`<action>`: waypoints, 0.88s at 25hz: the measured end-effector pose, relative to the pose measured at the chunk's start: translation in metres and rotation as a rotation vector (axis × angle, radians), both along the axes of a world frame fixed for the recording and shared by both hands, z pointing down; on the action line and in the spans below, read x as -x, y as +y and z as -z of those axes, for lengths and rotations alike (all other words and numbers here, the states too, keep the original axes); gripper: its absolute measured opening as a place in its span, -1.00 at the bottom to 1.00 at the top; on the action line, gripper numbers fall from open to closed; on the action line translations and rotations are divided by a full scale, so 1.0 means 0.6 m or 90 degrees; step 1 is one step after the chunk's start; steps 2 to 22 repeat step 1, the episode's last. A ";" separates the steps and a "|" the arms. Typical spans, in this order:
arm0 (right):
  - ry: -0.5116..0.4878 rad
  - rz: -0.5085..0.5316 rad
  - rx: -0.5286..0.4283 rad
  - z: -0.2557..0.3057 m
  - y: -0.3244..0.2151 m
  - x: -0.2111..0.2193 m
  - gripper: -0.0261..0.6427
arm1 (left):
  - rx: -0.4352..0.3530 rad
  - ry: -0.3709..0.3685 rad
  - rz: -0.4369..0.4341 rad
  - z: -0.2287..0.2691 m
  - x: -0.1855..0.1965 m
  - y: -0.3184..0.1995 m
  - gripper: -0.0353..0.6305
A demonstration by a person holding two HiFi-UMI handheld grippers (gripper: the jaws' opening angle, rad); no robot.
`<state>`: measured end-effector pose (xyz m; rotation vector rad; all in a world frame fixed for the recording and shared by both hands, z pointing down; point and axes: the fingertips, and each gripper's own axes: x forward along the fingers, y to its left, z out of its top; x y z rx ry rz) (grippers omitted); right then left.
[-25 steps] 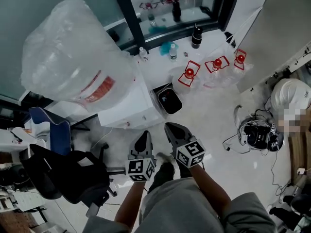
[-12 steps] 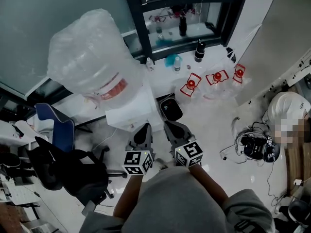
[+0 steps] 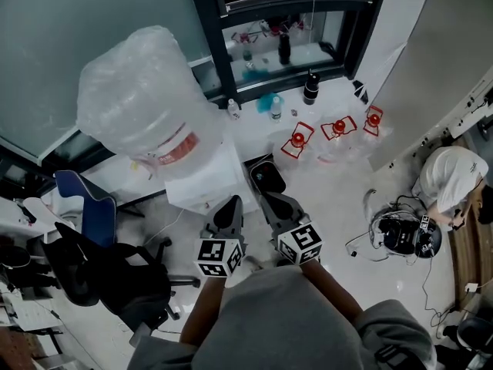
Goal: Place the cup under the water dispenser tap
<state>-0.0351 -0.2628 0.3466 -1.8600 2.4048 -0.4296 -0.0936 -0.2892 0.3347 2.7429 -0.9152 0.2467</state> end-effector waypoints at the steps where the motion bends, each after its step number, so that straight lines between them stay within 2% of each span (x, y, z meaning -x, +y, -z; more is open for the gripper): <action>1: 0.002 0.001 -0.001 0.001 -0.001 -0.001 -0.89 | -0.002 0.002 -0.001 0.002 -0.003 -0.001 -0.87; 22: 0.002 0.001 -0.001 0.001 -0.001 -0.001 -0.89 | -0.002 0.002 -0.001 0.002 -0.003 -0.001 -0.87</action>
